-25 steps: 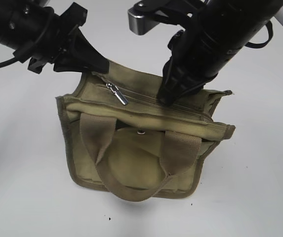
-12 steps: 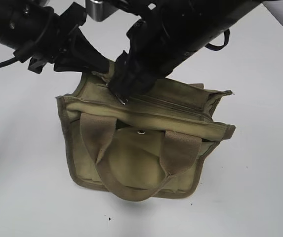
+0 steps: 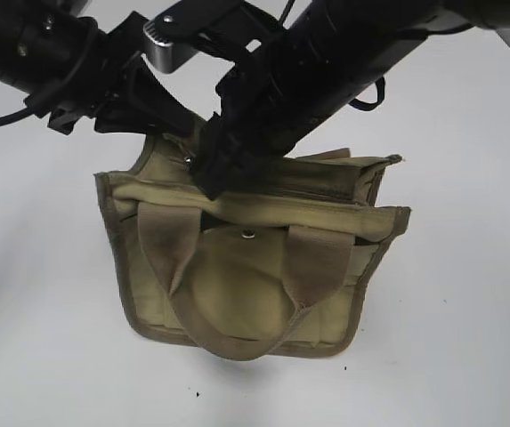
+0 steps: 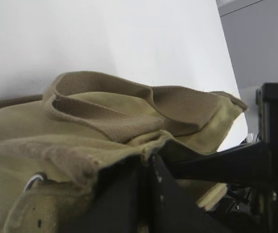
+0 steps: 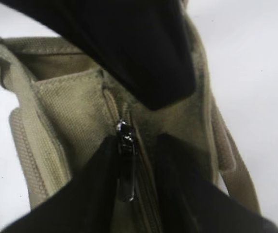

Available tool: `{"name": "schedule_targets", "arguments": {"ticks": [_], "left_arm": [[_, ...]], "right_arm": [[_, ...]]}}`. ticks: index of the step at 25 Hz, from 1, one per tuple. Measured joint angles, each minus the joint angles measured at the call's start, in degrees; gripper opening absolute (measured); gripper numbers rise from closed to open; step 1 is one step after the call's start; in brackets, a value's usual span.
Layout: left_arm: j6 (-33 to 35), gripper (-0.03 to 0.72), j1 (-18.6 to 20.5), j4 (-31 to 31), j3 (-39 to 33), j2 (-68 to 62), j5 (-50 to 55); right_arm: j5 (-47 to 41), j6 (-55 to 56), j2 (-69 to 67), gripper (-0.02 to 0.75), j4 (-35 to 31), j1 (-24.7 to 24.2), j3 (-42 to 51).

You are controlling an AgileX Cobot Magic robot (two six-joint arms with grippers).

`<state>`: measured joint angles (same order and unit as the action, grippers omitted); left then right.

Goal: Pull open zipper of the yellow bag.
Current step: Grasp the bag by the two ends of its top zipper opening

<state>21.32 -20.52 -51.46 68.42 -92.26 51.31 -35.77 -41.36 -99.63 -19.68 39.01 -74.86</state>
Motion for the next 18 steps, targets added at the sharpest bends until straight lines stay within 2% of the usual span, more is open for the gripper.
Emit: {"name": "schedule_targets", "arguments": {"ticks": [6,10,18], "left_arm": [[0.0,0.003,0.1,1.6,-0.1,0.0,0.3],[0.0,0.003,0.2,1.7,-0.1,0.0,0.7],[0.0,0.003,0.0,0.5,0.0,0.0,0.8]], "right_arm": [[-0.6,0.0,-1.3,0.004,2.9,2.9,-0.1],[-1.4,2.2,-1.2,0.002,4.9,3.2,-0.1],[-8.3,10.1,2.7,0.002,14.2,3.3,-0.1]]}}
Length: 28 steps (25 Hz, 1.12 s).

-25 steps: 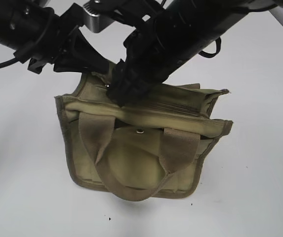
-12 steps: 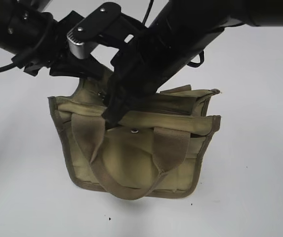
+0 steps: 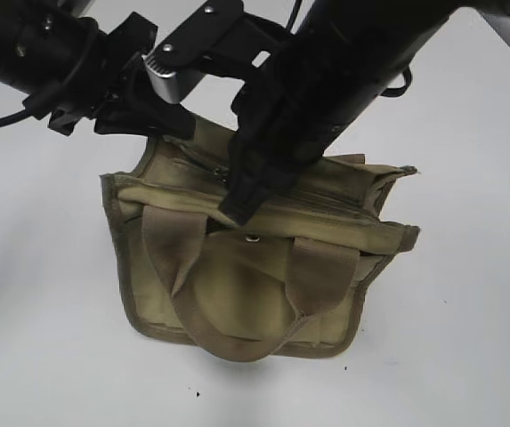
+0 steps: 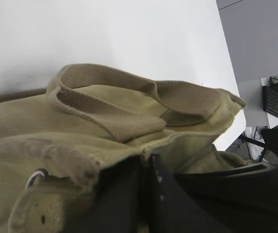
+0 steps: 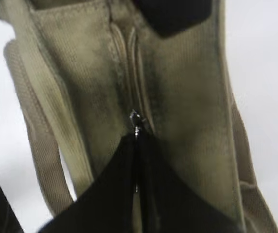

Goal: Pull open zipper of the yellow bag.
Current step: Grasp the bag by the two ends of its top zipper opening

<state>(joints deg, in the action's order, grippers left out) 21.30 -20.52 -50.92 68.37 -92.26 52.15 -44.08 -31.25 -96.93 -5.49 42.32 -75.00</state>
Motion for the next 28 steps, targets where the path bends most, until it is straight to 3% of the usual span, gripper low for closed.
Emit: {"name": "schedule_targets", "arguments": {"ticks": [6,17,28], "left_arm": [[0.0,0.003,0.0,-0.5,0.0,0.0,-0.1],[0.0,0.003,0.0,-0.6,0.0,0.0,-0.2],[0.0,0.006,0.0,-0.3,0.1,0.0,-0.2]], "right_arm": [[-7.3,2.0,2.6,0.002,0.8,-3.2,0.2],[-23.0,6.4,3.9,0.002,0.3,-13.5,0.2],[-25.2,12.5,4.0,0.021,0.2,-17.7,0.2]]}}
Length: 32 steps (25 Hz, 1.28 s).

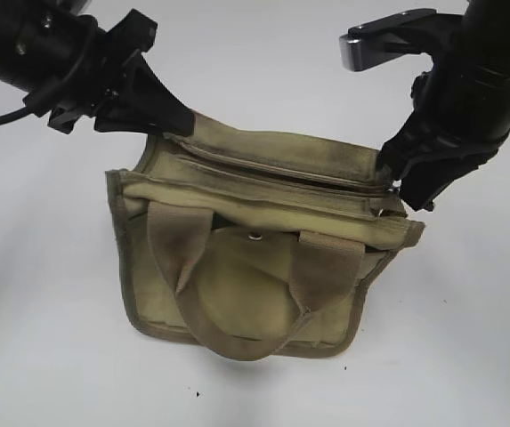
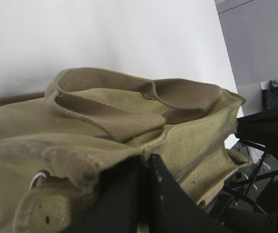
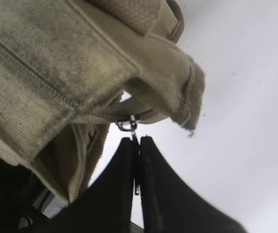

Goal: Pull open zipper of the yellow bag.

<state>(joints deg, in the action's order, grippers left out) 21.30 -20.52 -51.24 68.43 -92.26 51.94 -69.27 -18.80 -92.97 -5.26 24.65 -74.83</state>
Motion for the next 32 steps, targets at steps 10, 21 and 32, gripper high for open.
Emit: {"name": "schedule_targets", "arguments": {"ticks": [10,21,32], "left_arm": [[0.0,0.238,0.0,8.0,0.0,5.7,0.0],[-9.6,0.315,0.0,32.3,-2.6,28.7,8.0],[-15.3,0.316,0.0,47.3,-20.7,63.5,14.1]], "right_arm": [[-0.2,4.9,8.0,0.442,0.6,-0.1,0.1],[-0.3,10.0,25.7,0.471,0.6,-0.1,3.4],[-0.4,10.9,53.9,0.471,0.6,-0.1,27.5]]}}
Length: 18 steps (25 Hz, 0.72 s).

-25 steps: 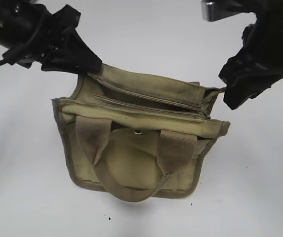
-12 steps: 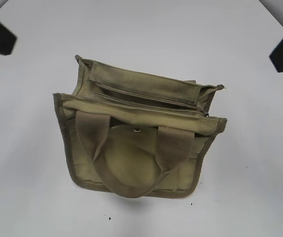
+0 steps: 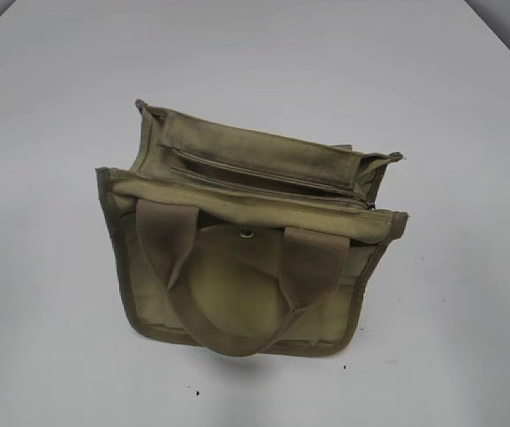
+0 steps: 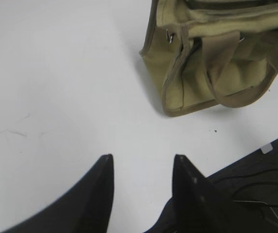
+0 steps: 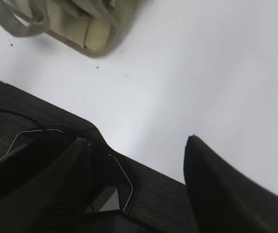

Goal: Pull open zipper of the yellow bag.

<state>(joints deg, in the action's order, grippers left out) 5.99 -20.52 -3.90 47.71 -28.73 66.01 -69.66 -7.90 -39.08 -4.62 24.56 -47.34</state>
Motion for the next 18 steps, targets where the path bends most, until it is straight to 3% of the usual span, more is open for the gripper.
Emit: {"name": "schedule_targets", "arguments": {"ticks": [8,18], "left_arm": [[-0.1,0.316,0.0,0.9,-10.1,20.4,-0.8],[-0.1,0.316,0.0,0.9,-17.8,23.3,-4.8]], "right_arm": [[-0.2,0.4,20.5,0.471,0.0,0.0,15.7],[5.6,0.4,29.6,0.470,0.0,0.0,16.9]]}}
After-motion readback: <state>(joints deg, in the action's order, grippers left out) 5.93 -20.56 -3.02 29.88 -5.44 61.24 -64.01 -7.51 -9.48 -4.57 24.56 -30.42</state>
